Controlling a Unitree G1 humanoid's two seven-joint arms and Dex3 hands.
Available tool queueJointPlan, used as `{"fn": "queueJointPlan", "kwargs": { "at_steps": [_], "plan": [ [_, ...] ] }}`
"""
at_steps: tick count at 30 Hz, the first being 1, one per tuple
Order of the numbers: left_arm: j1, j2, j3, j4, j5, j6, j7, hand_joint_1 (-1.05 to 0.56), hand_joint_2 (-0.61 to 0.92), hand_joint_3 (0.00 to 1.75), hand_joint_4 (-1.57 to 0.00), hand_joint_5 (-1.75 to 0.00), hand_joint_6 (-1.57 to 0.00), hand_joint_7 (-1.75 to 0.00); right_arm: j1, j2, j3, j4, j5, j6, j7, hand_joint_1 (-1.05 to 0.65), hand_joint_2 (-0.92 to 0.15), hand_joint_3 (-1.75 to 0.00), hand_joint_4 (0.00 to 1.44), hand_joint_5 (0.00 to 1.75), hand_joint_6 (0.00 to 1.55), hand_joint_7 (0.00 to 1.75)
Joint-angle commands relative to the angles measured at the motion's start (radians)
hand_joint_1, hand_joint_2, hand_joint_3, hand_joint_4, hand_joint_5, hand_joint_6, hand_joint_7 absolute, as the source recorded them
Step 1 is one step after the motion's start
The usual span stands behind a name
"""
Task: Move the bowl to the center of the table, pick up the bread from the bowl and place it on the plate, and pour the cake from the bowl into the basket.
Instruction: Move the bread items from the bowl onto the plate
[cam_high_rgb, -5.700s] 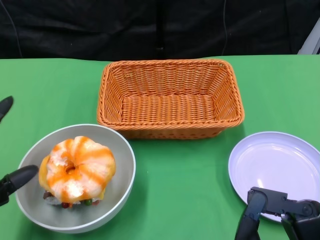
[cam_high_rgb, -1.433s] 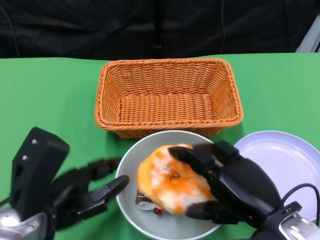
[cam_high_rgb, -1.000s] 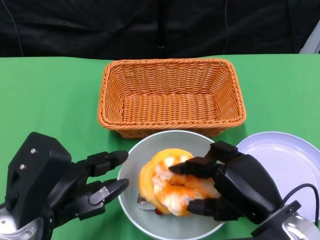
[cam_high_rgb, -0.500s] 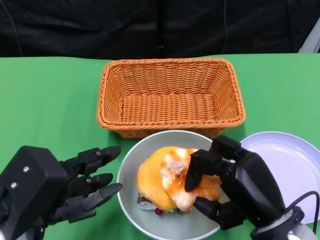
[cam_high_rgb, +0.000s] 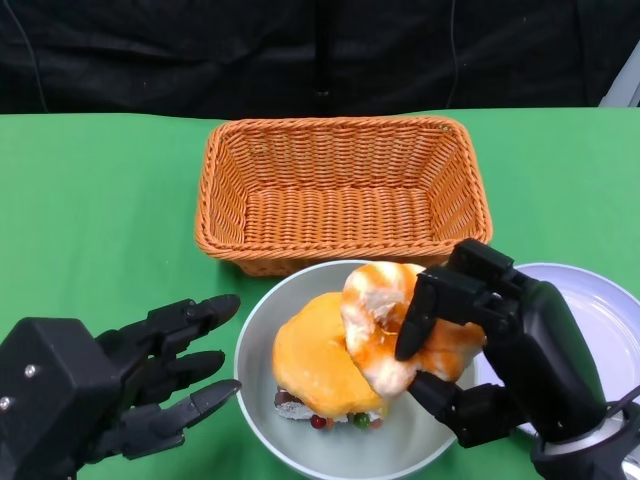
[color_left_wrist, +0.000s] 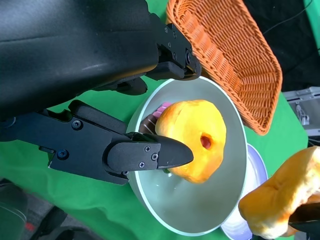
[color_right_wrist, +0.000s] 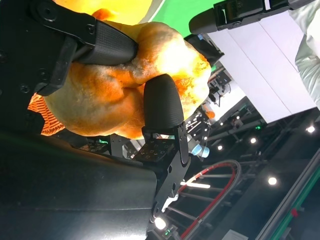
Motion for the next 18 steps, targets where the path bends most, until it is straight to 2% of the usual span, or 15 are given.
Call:
{"fn": "queueJointPlan", "kwargs": {
  "at_steps": [1, 2, 4, 7, 11, 18],
  "plan": [
    [0.032, 0.033, 0.022, -0.008, 0.035, -0.082, -0.012, -0.52, 0.92, 0.38, -0.27, -0.30, -0.31, -0.04, 0.024, -0.018, -0.050, -0.056, 0.087, -0.017, 0.042, -0.07, -0.08, -1.75, 1.09, 1.75, 0.82, 1.73],
    [0.038, 0.039, 0.030, -0.011, 0.042, -0.107, -0.016, -0.52, 0.92, 0.38, -0.27, -0.31, -0.31, -0.04, 0.032, -0.019, -0.069, -0.076, 0.111, -0.006, 0.057, -0.06, -0.08, -1.75, 1.09, 1.75, 0.82, 1.73],
    [0.044, 0.048, 0.041, -0.020, 0.049, -0.131, -0.020, -0.52, 0.92, 0.40, -0.26, -0.31, -0.30, -0.03, 0.040, -0.011, -0.101, -0.097, 0.128, 0.010, 0.068, -0.05, -0.07, -1.75, 1.09, 1.75, 0.90, 1.60],
    [0.050, 0.053, 0.051, -0.026, 0.060, -0.165, -0.019, -0.52, 0.92, 0.40, -0.25, -0.31, -0.30, -0.03, 0.048, -0.015, -0.146, -0.121, 0.150, 0.055, 0.106, -0.03, -0.07, -1.75, 1.09, 1.75, 0.93, 1.55],
    [0.052, 0.049, 0.058, -0.024, 0.071, -0.190, -0.016, -0.53, 0.92, 0.40, -0.23, -0.31, -0.30, -0.03, 0.044, -0.032, -0.201, -0.119, 0.150, 0.083, 0.138, 0.04, -0.06, -1.75, 1.08, 1.75, 0.92, 1.54],
    [0.062, 0.038, 0.062, -0.016, 0.080, -0.204, -0.010, -0.54, 0.92, 0.38, -0.22, -0.32, -0.30, -0.02, 0.045, -0.062, -0.286, -0.101, 0.141, 0.146, 0.164, 0.03, -0.06, -1.75, 1.05, 1.75, 0.89, 1.57]
  ]
}}
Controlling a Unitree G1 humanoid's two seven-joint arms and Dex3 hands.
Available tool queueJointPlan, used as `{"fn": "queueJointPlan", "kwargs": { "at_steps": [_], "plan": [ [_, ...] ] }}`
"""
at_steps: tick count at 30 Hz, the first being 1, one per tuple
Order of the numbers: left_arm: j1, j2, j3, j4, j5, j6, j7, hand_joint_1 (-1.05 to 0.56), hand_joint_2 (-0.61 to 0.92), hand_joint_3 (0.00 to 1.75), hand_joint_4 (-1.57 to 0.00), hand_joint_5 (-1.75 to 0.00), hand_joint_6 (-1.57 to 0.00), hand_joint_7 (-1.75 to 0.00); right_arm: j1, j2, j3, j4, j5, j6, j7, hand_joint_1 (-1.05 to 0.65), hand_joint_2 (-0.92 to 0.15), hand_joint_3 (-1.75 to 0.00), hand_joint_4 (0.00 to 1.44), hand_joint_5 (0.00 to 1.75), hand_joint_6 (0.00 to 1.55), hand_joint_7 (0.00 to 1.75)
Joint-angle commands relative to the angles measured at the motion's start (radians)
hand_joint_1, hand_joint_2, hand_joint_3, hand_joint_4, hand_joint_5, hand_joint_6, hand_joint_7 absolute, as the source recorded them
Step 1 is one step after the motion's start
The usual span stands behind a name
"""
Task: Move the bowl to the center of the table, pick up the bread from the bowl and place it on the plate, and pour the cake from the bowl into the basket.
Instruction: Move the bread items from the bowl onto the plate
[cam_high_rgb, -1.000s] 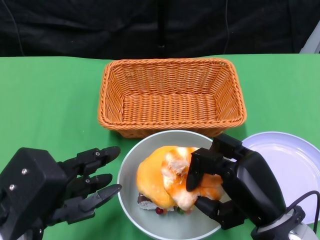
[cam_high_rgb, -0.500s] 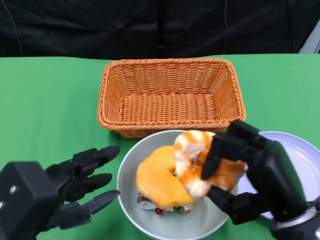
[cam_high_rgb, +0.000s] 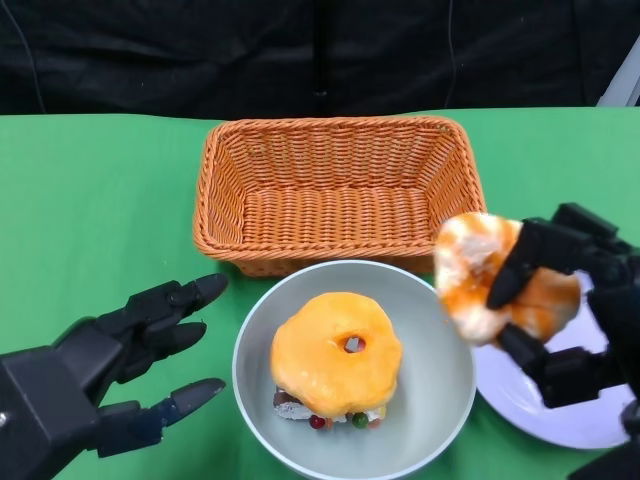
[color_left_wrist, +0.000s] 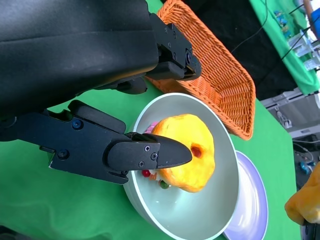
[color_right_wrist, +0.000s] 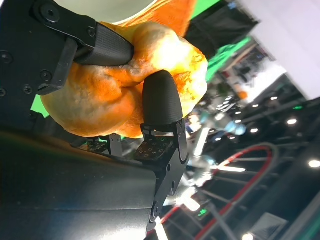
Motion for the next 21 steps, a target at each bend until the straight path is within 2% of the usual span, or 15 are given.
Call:
{"fn": "queueJointPlan", "kwargs": {
  "at_steps": [1, 6, 9, 12, 14, 15, 16, 17, 19, 20, 21],
  "plan": [
    [0.010, 0.002, 0.012, -0.001, 0.010, -0.011, 0.001, -0.54, 0.92, 0.37, -0.22, -0.32, -0.30, -0.02, 0.005, -0.022, -0.039, 0.006, 0.003, 0.028, 0.012, 0.03, -0.06, -1.75, 1.05, 1.75, 0.89, 1.57],
    [0.013, -0.003, 0.012, 0.000, 0.010, -0.016, 0.002, -0.53, 0.92, 0.38, -0.23, -0.33, -0.30, -0.02, 0.014, -0.049, -0.067, 0.022, -0.051, 0.116, 0.029, 0.02, -0.07, -1.73, 1.01, 1.75, 0.85, 1.62],
    [0.013, -0.003, 0.011, 0.000, 0.013, -0.014, 0.000, -0.54, 0.92, 0.38, -0.23, -0.33, -0.30, -0.02, 0.013, -0.069, -0.063, 0.052, -0.082, 0.135, 0.032, 0.03, -0.09, -1.68, 0.99, 1.75, 0.81, 1.66],
    [0.013, -0.007, 0.007, -0.001, 0.016, -0.010, 0.003, -0.54, 0.92, 0.38, -0.23, -0.34, -0.30, -0.02, 0.006, -0.087, -0.058, 0.091, -0.107, 0.124, 0.023, 0.05, -0.09, -1.63, 0.99, 1.75, 0.80, 1.64],
    [0.014, -0.010, 0.004, 0.001, 0.018, -0.009, 0.005, -0.53, 0.92, 0.39, -0.23, -0.34, -0.30, -0.02, 0.001, -0.099, -0.053, 0.112, -0.116, 0.134, 0.035, 0.06, -0.11, -1.59, 0.96, 1.75, 0.82, 1.57],
    [0.014, -0.010, 0.004, 0.002, 0.018, -0.008, 0.005, -0.53, 0.92, 0.39, -0.22, -0.34, -0.30, -0.02, 0.000, -0.103, -0.049, 0.118, -0.119, 0.144, 0.046, 0.06, -0.16, -1.54, 0.92, 1.75, 0.87, 1.37],
    [0.014, -0.012, 0.004, 0.004, 0.018, -0.010, 0.005, -0.53, 0.92, 0.39, -0.22, -0.34, -0.30, -0.02, -0.001, -0.110, -0.043, 0.112, -0.131, 0.179, 0.075, 0.06, -0.16, -1.54, 0.92, 1.75, 0.88, 1.35],
    [0.014, -0.013, 0.004, 0.006, 0.017, -0.012, 0.004, -0.52, 0.92, 0.39, -0.22, -0.35, -0.30, -0.02, -0.001, -0.114, -0.039, 0.106, -0.140, 0.205, 0.096, 0.01, -0.28, -1.24, 0.85, 1.50, 0.85, 1.00],
    [0.014, -0.014, 0.004, 0.006, 0.016, -0.014, 0.004, -0.52, 0.92, 0.39, -0.22, -0.35, -0.31, -0.02, -0.001, -0.118, -0.034, 0.095, -0.149, 0.235, 0.116, -0.01, -0.39, -1.00, 0.83, 1.34, 0.94, 0.62],
    [0.014, -0.015, 0.004, 0.006, 0.016, -0.014, 0.003, -0.52, 0.92, 0.39, -0.22, -0.35, -0.31, -0.02, -0.001, -0.118, -0.033, 0.091, -0.149, 0.241, 0.118, -0.02, -0.40, -0.97, 0.83, 1.32, 0.95, 0.55],
    [0.016, -0.014, 0.005, 0.007, 0.018, -0.016, 0.003, -0.52, 0.92, 0.39, -0.22, -0.35, -0.31, -0.02, 0.002, -0.133, -0.020, 0.067, -0.184, 0.299, 0.171, -0.02, -0.41, -0.95, 0.83, 1.31, 0.96, 0.52]
  ]
}}
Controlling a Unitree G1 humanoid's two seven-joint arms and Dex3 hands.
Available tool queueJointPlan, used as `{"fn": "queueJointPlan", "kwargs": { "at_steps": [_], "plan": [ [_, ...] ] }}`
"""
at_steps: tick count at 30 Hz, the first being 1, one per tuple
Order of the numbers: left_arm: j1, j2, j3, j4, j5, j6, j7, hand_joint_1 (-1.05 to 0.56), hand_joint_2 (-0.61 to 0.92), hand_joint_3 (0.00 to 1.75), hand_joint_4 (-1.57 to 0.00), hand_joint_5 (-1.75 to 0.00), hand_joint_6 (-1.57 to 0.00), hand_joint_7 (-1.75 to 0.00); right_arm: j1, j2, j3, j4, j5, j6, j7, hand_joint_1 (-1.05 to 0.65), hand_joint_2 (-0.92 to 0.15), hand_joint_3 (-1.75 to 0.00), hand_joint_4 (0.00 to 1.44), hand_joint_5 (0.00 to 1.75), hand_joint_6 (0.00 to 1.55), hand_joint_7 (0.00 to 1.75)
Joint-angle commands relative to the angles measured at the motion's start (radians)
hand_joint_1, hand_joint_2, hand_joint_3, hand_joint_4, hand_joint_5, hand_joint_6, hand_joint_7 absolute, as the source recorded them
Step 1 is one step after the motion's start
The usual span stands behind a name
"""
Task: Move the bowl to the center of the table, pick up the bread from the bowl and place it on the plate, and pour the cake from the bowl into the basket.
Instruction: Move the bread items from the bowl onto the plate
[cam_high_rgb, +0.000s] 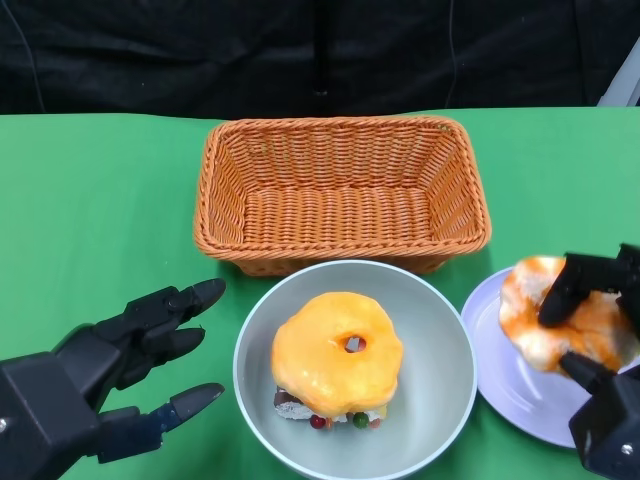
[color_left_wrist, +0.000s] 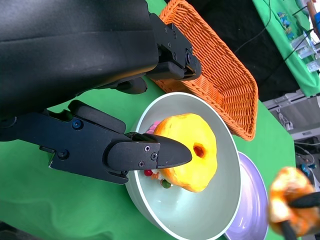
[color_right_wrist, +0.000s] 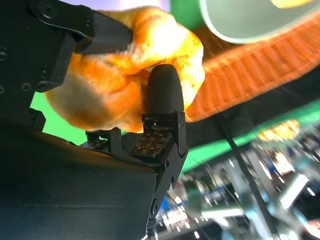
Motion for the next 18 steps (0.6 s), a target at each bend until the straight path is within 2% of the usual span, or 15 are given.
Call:
{"fn": "queueJointPlan", "kwargs": {
  "at_steps": [1, 2, 4, 6, 10, 11, 12, 14, 18],
  "plan": [
    [0.005, 0.003, 0.005, 0.004, 0.015, -0.016, 0.003, -0.52, 0.92, 0.39, -0.22, -0.35, -0.31, -0.02, 0.002, -0.045, 0.019, -0.060, -0.060, 0.116, 0.102, -0.13, -0.49, -0.76, 0.63, 1.07, 0.74, 0.36],
    [0.006, 0.003, 0.004, 0.004, 0.015, -0.016, 0.003, -0.53, 0.92, 0.39, -0.22, -0.36, -0.31, -0.02, 0.006, -0.064, 0.032, -0.077, -0.103, 0.151, 0.133, -0.21, -0.66, -0.42, 0.60, 0.75, 0.61, 0.19],
    [0.007, 0.001, 0.004, 0.003, 0.017, -0.014, 0.004, -0.52, 0.92, 0.39, -0.22, -0.36, -0.31, -0.02, 0.009, -0.094, 0.055, -0.094, -0.171, 0.183, 0.161, -0.34, -0.83, -0.13, 0.70, 0.52, 0.45, 0.05],
    [0.007, 0.000, 0.004, 0.001, 0.018, -0.011, 0.005, -0.52, 0.92, 0.38, -0.22, -0.37, -0.31, -0.02, 0.012, -0.113, 0.073, -0.111, -0.224, 0.212, 0.183, -0.43, -0.90, -0.07, 0.86, 0.49, 0.32, 0.01],
    [0.007, -0.001, 0.006, 0.001, 0.017, -0.008, 0.002, -0.52, 0.92, 0.38, -0.22, -0.37, -0.31, -0.02, 0.015, -0.123, 0.093, -0.132, -0.273, 0.250, 0.202, -0.47, -0.92, -0.06, 0.92, 0.46, 0.27, 0.00],
    [0.006, 0.001, 0.007, 0.001, 0.016, -0.007, 0.000, -0.53, 0.92, 0.38, -0.22, -0.37, -0.31, -0.01, 0.016, -0.129, 0.102, -0.140, -0.300, 0.264, 0.209, -0.51, -0.92, -0.08, 1.06, 0.74, 0.26, 0.00],
    [0.006, 0.002, 0.008, 0.002, 0.015, -0.007, -0.002, -0.53, 0.92, 0.38, -0.22, -0.37, -0.31, -0.01, 0.017, -0.132, 0.108, -0.147, -0.320, 0.275, 0.216, -0.52, -0.92, -0.09, 1.06, 0.94, 0.25, 0.00],
    [0.005, 0.004, 0.009, 0.001, 0.015, -0.004, -0.004, -0.53, 0.92, 0.39, -0.21, -0.38, -0.31, -0.01, 0.018, -0.134, 0.118, -0.156, -0.346, 0.292, 0.228, -0.54, -0.92, -0.11, 1.03, 1.15, 0.26, 0.00],
    [0.005, 0.006, 0.010, 0.002, 0.015, -0.004, -0.005, -0.52, 0.92, 0.39, -0.21, -0.38, -0.31, -0.01, 0.022, -0.134, 0.126, -0.170, -0.361, 0.305, 0.236, -0.55, -0.92, -0.12, 0.98, 1.26, 0.26, 0.01]
  ]
}}
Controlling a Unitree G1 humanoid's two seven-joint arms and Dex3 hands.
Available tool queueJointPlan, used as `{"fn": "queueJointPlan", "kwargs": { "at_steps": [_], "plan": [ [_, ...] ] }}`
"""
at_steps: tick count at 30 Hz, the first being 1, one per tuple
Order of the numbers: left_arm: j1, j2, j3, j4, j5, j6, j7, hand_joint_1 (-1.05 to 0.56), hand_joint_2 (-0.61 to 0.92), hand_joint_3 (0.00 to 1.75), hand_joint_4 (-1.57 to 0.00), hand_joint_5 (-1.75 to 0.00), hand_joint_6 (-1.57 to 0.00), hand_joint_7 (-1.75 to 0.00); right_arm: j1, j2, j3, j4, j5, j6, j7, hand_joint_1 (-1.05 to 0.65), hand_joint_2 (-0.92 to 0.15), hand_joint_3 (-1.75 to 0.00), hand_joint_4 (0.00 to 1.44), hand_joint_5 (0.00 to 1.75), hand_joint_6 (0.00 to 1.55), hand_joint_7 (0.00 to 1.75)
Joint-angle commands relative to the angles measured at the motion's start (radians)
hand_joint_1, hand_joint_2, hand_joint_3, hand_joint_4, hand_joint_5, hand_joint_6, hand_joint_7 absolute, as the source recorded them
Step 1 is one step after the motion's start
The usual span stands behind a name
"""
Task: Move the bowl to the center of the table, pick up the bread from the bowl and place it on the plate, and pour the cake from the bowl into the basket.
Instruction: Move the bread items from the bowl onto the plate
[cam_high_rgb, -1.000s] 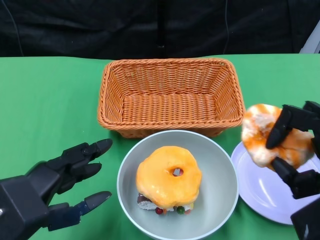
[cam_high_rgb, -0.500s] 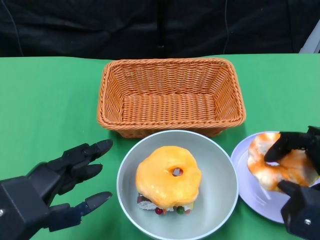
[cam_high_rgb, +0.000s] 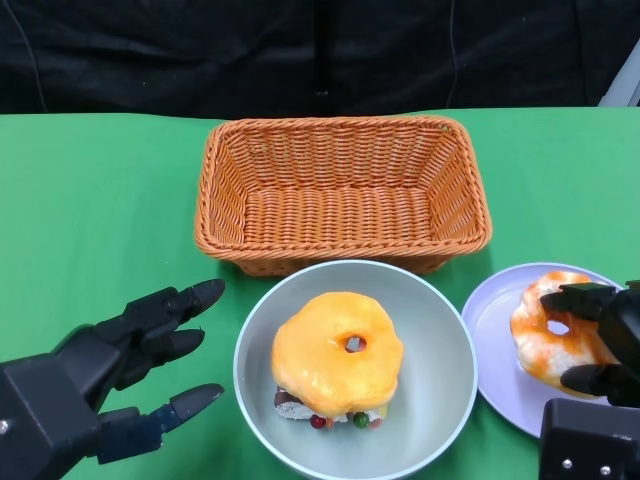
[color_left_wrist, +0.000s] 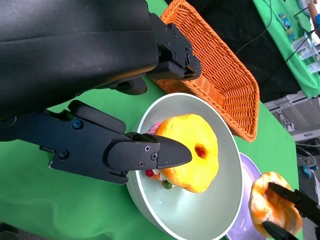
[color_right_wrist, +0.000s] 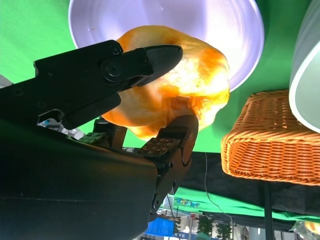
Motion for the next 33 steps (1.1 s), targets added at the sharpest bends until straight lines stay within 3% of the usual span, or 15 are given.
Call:
{"fn": "queueJointPlan", "kwargs": {
  "at_steps": [1, 5, 17, 18, 20, 23, 24, 27, 33],
  "plan": [
    [0.002, 0.009, 0.010, 0.003, 0.004, -0.001, -0.006, -0.52, 0.92, 0.39, -0.21, -0.38, -0.31, -0.01, 0.007, -0.019, 0.000, -0.023, -0.009, 0.017, 0.018, -0.55, -0.92, -0.12, 0.97, 1.26, 0.26, 0.01],
    [0.000, 0.010, 0.012, 0.004, 0.001, -0.002, -0.008, -0.52, 0.92, 0.38, -0.20, -0.38, -0.31, -0.01, 0.006, -0.019, 0.003, -0.041, -0.014, 0.034, 0.049, -0.57, -0.92, -0.15, 0.95, 1.34, 0.28, 0.01],
    [0.006, 0.012, 0.013, -0.003, 0.002, 0.001, -0.009, -0.54, 0.92, 0.37, -0.20, -0.39, -0.31, -0.01, 0.008, -0.016, 0.011, -0.084, -0.052, 0.078, 0.118, -0.60, -0.92, -0.19, 0.93, 1.34, 0.31, 0.03],
    [0.008, 0.012, 0.014, -0.004, 0.001, -0.001, -0.009, -0.54, 0.92, 0.38, -0.20, -0.39, -0.31, -0.01, 0.008, -0.014, 0.015, -0.092, -0.071, 0.091, 0.128, -0.62, -0.92, -0.20, 0.46, 0.97, 0.55, 0.07],
    [0.011, 0.012, 0.015, -0.008, -0.004, 0.003, -0.012, -0.53, 0.92, 0.38, -0.20, -0.39, -0.31, -0.01, 0.010, -0.013, 0.018, -0.107, -0.093, 0.106, 0.138, -0.63, -0.92, -0.20, 0.26, 0.69, 0.66, 0.04],
    [0.011, 0.014, 0.016, -0.009, -0.003, 0.006, -0.013, -0.52, 0.92, 0.38, -0.19, -0.39, -0.30, -0.01, 0.015, -0.011, 0.018, -0.117, -0.100, 0.105, 0.129, -0.64, -0.92, -0.21, 0.20, 0.59, 0.65, 0.00],
    [0.010, 0.016, 0.017, -0.008, -0.003, 0.006, -0.014, -0.52, 0.92, 0.38, -0.19, -0.39, -0.31, -0.01, 0.018, -0.010, 0.018, -0.118, -0.101, 0.101, 0.115, -0.64, -0.92, -0.20, 0.19, 0.57, 0.53, 0.00],
    [0.008, 0.016, 0.020, -0.008, -0.007, 0.009, -0.017, -0.52, 0.92, 0.38, -0.19, -0.39, -0.31, -0.01, 0.024, -0.010, 0.014, -0.120, -0.096, 0.089, 0.087, -0.64, -0.92, -0.18, 0.17, 0.56, 0.37, 0.00],
    [0.006, 0.017, 0.020, -0.009, -0.005, 0.008, -0.015, -0.52, 0.92, 0.38, -0.19, -0.40, -0.31, -0.01, 0.036, -0.004, 0.001, -0.131, -0.059, 0.078, 0.082, -0.68, -0.92, -0.16, 0.09, 0.53, 0.27, 0.00]
  ]
}}
